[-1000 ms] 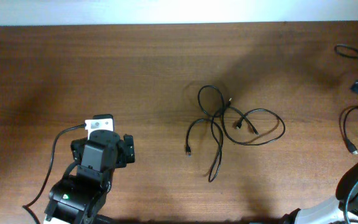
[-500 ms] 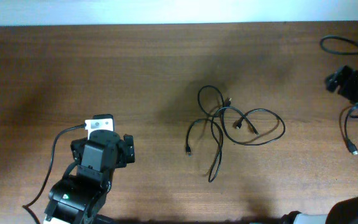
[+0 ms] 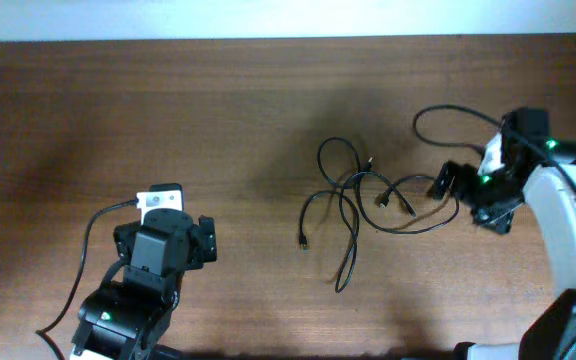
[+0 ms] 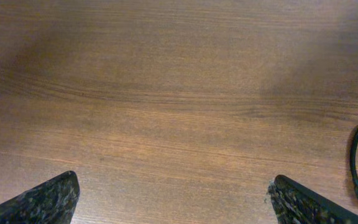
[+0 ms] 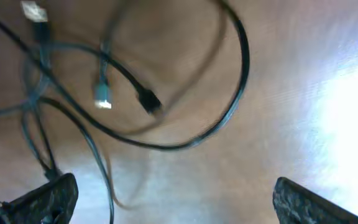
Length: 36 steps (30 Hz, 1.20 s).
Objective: Untangle cables
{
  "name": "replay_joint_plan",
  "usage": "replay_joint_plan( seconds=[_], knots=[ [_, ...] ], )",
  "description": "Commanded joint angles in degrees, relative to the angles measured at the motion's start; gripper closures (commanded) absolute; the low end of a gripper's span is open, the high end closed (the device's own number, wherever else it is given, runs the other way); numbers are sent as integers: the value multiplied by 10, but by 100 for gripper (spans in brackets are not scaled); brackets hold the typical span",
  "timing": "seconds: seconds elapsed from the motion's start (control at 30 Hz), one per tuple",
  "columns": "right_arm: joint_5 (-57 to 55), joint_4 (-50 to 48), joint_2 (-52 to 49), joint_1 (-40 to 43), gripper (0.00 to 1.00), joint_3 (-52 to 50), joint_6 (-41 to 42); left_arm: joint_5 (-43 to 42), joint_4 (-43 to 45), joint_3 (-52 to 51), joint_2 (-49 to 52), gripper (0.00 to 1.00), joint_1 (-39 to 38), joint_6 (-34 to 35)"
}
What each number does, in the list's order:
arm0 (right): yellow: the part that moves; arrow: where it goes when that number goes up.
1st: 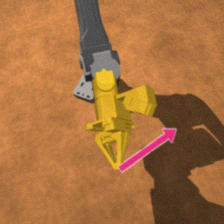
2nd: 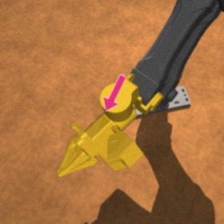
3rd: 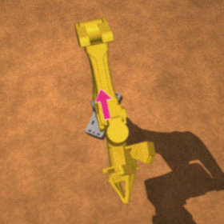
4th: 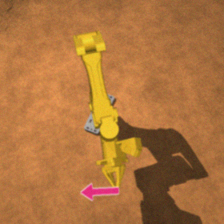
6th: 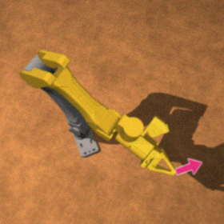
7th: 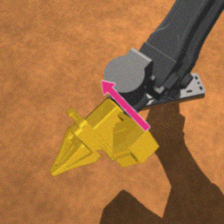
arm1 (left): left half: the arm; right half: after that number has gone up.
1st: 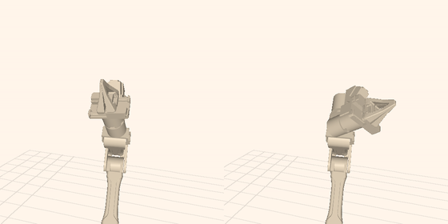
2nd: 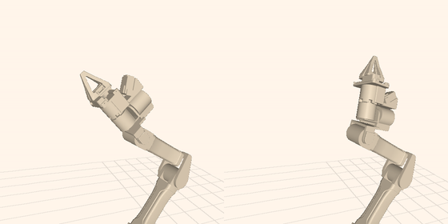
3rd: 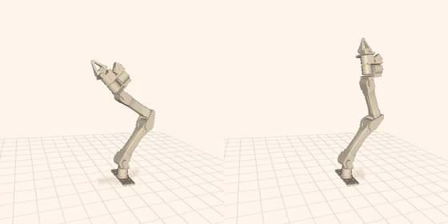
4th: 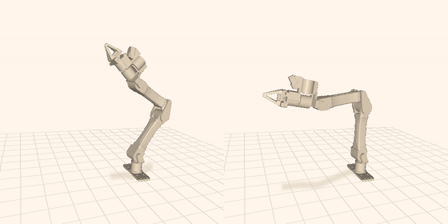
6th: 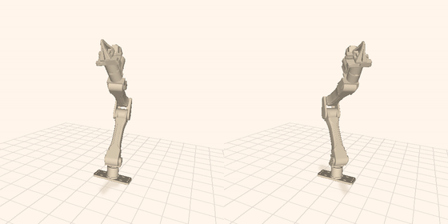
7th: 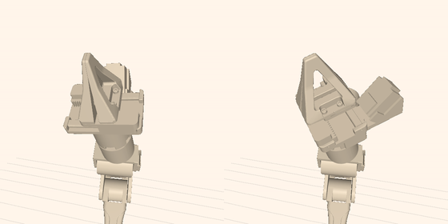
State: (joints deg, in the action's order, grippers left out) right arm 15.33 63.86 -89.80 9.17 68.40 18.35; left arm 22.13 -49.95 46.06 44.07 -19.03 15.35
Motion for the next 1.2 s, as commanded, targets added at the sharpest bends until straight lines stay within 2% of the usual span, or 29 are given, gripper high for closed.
replay_joint_plan(
  seconds=[0.0, 0.17, 0.3, 0.37, 0.4, 0.43, 0.47, 0.5, 0.63, 0.73, 0.87, 1.03, 1.17],
  knots=[
    [71, -58, 1, -2, 7, -69, 36, 6, 1, 2, -3, 1, 3, -9],
    [70, -171, 1, -2, 27, -158, 60, 6, 1, 2, -3, 1, 3, -9],
    [50, -250, 1, -2, 29, -224, 88, 6, 1, 2, -3, 1, 3, -9],
    [50, -288, 1, -2, 37, -245, 88, 6, 1, 2, -3, 1, 3, -9],
    [50, -299, 1, -2, 46, -250, 88, 6, 1, 2, -3, 1, 3, -9],
    [50, -308, 1, -2, 60, -251, 88, 6, 1, 2, -3, 1, 3, -9],
    [50, -323, 1, -2, 80, -251, 88, 6, 1, 2, -3, 1, 3, -9],
    [50, -346, 1, -2, 96, -251, 95, 6, 1, 2, -3, 1, 3, -9],
    [132, -362, 7, -2, 96, -174, 101, 6, 1, 2, -3, 1, 3, -9],
    [191, -337, 24, -2, 96, -68, 110, 6, 1, 2, -3, 1, 3, -9],
    [192, -281, 41, -22, 96, 111, 109, 6, 1, 2, -3, 1, 3, -9],
    [155, -268, 42, -61, 96, 311, 109, 6, 1, 2, -3, 1, 3, -9],
    [124, -265, 42, -66, 96, 417, 109, 6, 1, 2, -3, 1, 3, -9]
  ],
)
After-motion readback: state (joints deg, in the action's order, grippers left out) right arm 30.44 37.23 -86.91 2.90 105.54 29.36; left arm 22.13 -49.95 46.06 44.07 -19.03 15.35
